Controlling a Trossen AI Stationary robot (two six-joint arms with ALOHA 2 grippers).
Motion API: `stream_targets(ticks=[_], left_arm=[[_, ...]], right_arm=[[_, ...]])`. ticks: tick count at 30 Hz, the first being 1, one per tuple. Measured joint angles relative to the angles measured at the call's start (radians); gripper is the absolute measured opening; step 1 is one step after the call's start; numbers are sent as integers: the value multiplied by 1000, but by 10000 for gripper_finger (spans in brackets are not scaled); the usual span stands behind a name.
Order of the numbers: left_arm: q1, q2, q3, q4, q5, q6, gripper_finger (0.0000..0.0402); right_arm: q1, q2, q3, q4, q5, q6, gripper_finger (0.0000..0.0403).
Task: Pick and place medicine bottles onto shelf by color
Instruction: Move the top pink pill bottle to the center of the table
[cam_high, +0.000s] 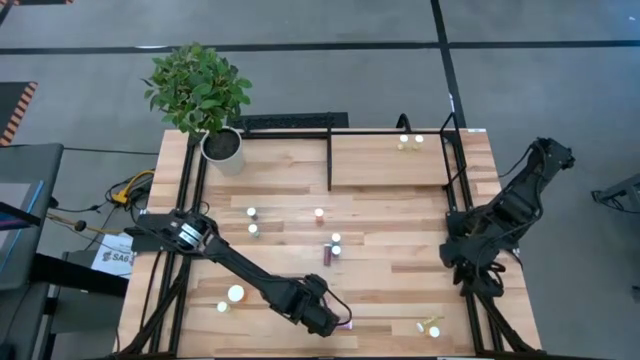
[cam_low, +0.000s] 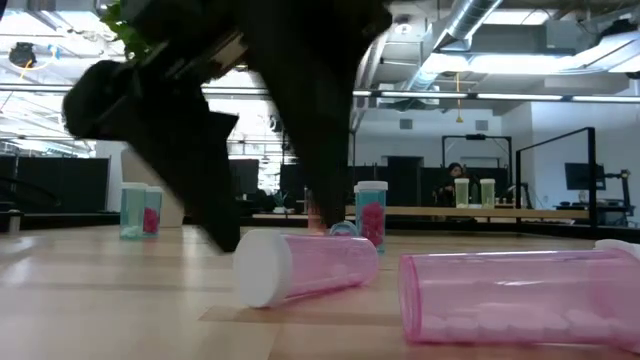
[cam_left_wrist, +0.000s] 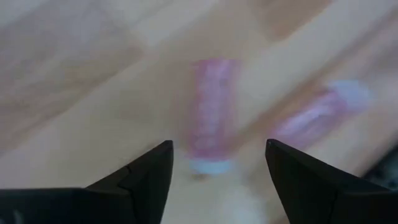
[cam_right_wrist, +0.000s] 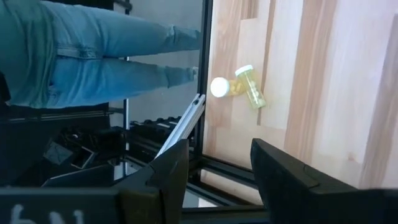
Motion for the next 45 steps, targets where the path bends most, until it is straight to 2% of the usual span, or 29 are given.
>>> stream_targets(ticks=[9, 17, 21, 25, 31, 36, 40, 45], left_arm=[[4, 49, 37, -22, 9, -7, 230], [23, 52, 37, -34, -7, -14, 140], [38, 52, 37, -29, 28, 5, 94], [40, 48, 37, -28, 37, 29, 65], [43, 30, 36, -9, 62, 22, 65], [65, -20, 36, 69, 119, 43, 72], [91, -76, 37, 175, 190, 104, 72], [124, -137, 36, 293, 212, 164, 72]], right_arm=[[0, 0, 0, 0, 3, -35, 195], [0, 1, 0, -2, 2, -33, 195], [-1, 5, 0, -19, 1, -45, 195], [-2, 4, 0, -18, 1, -46, 195], [-21, 4, 0, 2, 20, -79, 192], [-100, 4, 0, 65, 64, -139, 180], [-191, 22, 0, 157, 73, -155, 171], [-267, 70, 0, 327, 56, -257, 166]])
